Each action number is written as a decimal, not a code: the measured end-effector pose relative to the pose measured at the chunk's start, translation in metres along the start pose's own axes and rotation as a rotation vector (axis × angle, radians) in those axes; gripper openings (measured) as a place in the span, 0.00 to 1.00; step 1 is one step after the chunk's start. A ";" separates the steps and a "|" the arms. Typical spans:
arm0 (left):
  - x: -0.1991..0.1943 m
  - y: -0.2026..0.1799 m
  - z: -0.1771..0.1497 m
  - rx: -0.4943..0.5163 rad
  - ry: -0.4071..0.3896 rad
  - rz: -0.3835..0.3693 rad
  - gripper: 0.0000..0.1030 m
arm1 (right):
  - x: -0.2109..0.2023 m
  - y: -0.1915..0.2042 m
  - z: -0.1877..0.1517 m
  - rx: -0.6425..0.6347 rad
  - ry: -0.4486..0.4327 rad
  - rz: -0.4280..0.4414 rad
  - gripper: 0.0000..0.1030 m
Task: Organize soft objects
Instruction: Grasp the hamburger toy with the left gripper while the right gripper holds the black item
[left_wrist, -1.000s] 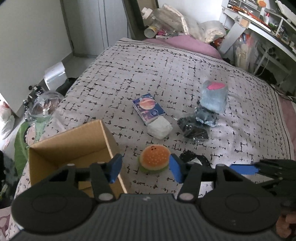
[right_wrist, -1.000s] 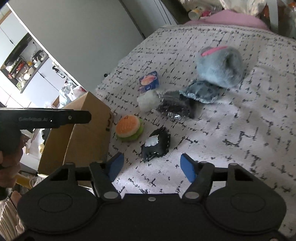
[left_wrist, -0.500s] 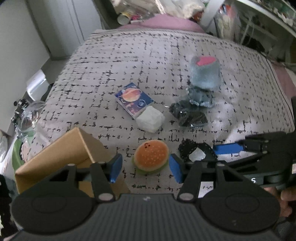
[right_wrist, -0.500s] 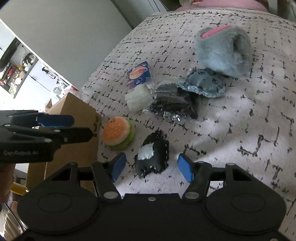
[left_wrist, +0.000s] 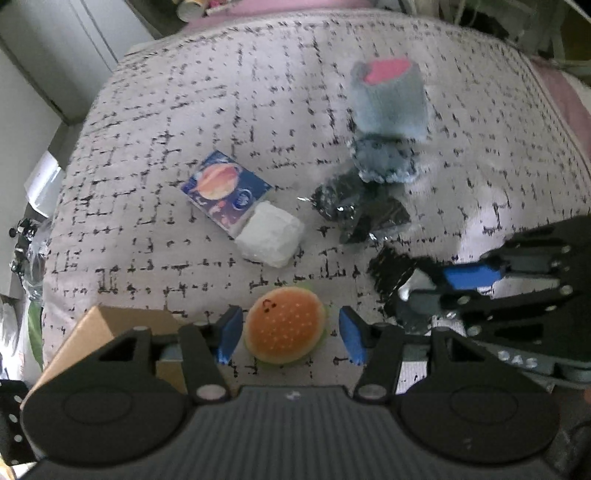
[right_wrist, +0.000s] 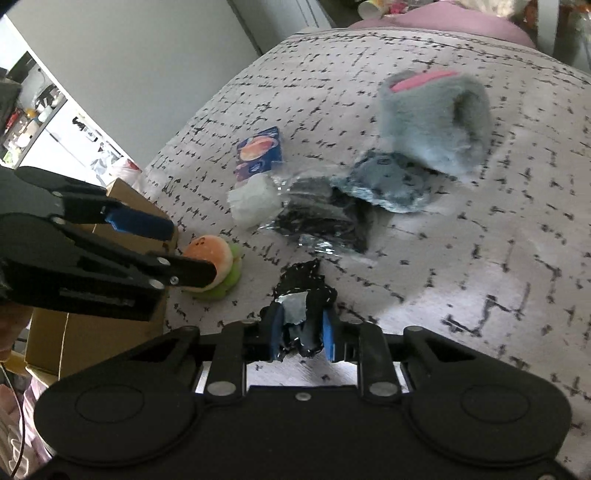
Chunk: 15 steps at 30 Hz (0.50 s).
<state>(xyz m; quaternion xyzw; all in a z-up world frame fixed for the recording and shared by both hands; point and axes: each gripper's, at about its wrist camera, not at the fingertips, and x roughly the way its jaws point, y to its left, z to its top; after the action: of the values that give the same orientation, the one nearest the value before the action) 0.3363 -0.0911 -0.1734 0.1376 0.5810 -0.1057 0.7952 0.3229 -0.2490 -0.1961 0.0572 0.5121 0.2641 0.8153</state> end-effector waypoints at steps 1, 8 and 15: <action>0.001 -0.002 0.002 0.011 0.004 0.001 0.57 | -0.003 -0.001 0.000 -0.004 -0.004 -0.008 0.22; 0.019 -0.020 0.003 0.101 0.071 0.063 0.58 | -0.029 -0.009 -0.002 -0.015 -0.025 -0.039 0.22; 0.036 -0.018 -0.011 0.108 0.065 0.113 0.57 | -0.041 -0.010 -0.009 -0.021 -0.048 -0.055 0.22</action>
<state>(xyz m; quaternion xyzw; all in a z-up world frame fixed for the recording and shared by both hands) 0.3316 -0.1049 -0.2126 0.2163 0.5913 -0.0873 0.7720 0.3045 -0.2795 -0.1708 0.0407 0.4909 0.2453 0.8350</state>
